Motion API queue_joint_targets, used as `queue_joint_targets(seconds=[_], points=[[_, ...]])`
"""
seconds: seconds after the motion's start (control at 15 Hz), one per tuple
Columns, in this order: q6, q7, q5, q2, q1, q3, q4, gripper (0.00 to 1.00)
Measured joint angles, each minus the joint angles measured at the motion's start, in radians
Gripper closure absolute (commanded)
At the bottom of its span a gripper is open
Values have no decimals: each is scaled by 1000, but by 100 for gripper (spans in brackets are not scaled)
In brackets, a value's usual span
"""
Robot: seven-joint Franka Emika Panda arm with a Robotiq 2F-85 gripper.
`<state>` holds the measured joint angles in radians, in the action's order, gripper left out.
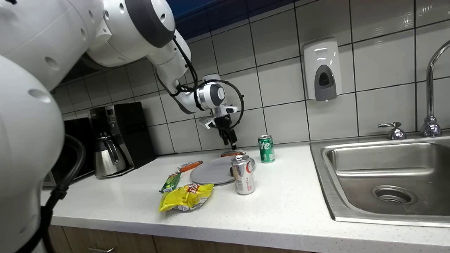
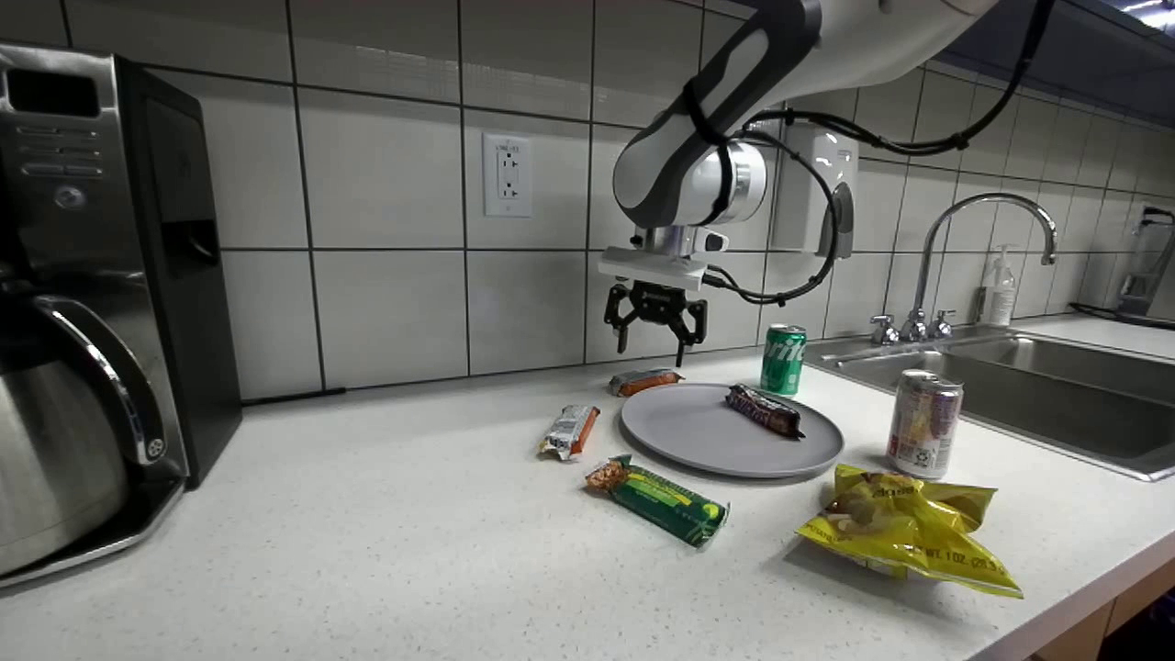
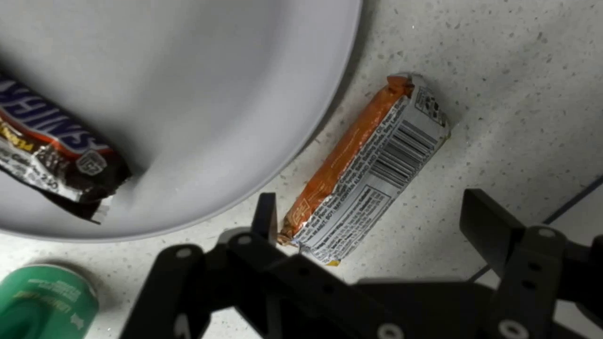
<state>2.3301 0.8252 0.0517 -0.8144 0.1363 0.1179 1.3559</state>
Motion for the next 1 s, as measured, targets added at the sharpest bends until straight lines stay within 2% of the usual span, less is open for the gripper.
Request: queue_joint_targets(seconds=[1.0], points=[[-52,205,-1,-52,13,13,-83,0]])
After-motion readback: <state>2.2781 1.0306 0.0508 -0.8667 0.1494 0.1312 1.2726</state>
